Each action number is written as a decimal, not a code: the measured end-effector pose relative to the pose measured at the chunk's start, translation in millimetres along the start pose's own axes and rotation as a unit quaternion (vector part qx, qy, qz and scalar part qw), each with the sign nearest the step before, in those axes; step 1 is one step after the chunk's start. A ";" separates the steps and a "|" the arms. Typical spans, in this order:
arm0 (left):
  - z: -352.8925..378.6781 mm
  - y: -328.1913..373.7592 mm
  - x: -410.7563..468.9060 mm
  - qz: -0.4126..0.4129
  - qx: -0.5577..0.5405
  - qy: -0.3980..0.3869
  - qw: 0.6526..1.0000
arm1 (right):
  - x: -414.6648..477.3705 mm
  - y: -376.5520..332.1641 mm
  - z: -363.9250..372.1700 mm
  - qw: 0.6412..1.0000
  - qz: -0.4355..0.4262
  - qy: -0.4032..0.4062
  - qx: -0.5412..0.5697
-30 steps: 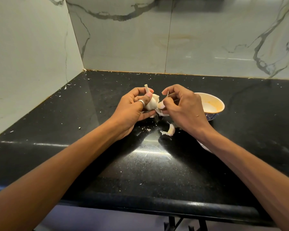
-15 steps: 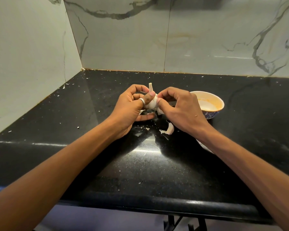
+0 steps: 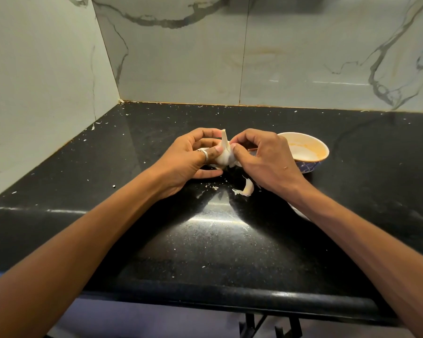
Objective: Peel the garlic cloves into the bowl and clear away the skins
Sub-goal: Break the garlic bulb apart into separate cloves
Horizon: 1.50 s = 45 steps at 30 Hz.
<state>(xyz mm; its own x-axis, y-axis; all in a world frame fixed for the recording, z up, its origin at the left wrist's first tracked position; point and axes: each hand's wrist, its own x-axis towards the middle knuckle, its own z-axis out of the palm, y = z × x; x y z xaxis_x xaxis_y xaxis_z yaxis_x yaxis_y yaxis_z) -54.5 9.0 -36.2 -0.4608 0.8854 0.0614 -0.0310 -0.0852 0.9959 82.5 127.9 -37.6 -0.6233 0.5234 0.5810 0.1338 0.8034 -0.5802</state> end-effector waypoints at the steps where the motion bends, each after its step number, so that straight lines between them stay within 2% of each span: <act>1: -0.4 0.1 -0.2 -0.004 0.006 -0.006 1.000 | -0.2 -0.3 -0.4 1.000 0.001 -0.005 0.001; 11: -1.3 1.9 -1.1 -0.013 0.061 -0.041 0.997 | -0.8 2.4 -1.3 0.999 -0.031 -0.020 -0.010; 18: -2.8 3.8 -1.1 -0.007 0.078 -0.025 0.997 | 0.2 6.9 0.5 0.993 -0.098 0.030 -0.050; 32: -2.5 3.5 -0.4 -0.017 0.052 0.012 0.998 | -0.8 4.3 1.0 0.999 -0.019 -0.027 0.013; 45: -1.8 3.1 -0.9 -0.010 0.053 0.019 0.998 | -0.9 10.9 2.9 0.997 -0.070 -0.045 0.003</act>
<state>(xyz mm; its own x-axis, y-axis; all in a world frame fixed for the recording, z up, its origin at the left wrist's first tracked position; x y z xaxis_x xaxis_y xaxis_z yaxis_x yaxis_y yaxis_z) -55.8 7.1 -33.2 -0.4948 0.8680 0.0410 0.0527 -0.0171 0.9985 82.3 135.3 -46.1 -0.7019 0.3785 0.6034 0.0364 0.8651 -0.5004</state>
